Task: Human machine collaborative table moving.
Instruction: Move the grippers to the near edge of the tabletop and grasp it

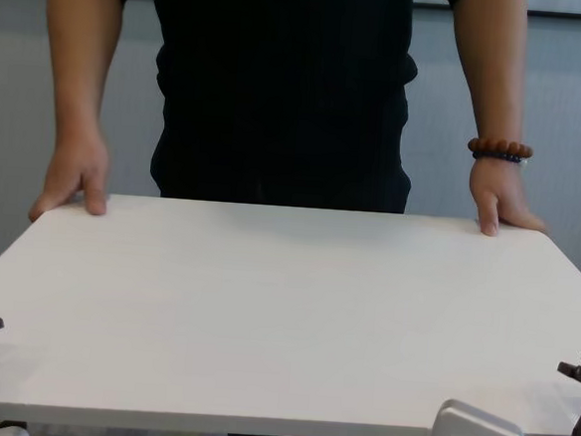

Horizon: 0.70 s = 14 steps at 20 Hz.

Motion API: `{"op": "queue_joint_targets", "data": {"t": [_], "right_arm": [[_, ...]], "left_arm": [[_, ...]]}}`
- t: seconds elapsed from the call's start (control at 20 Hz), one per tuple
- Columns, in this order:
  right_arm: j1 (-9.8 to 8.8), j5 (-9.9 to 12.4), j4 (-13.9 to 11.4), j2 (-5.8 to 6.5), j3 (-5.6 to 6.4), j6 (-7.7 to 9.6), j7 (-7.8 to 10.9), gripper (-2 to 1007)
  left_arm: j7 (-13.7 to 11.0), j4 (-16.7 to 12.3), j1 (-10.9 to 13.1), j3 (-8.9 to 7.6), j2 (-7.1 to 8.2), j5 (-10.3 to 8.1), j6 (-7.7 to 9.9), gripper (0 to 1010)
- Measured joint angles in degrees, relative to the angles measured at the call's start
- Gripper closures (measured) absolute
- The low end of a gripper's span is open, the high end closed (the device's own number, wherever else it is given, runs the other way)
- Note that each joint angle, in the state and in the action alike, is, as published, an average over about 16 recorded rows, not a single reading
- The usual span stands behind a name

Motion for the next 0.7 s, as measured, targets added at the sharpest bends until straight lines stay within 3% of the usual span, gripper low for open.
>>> {"op": "queue_joint_targets", "data": {"t": [0.7], "right_arm": [[-0.35, 0.05, 1.27, -1.54, 2.2, -1.5, 0.42, 4]], "left_arm": [[0.0, 0.0, 0.0, 0.01, 0.01, -0.04, -0.02, 7]]}}
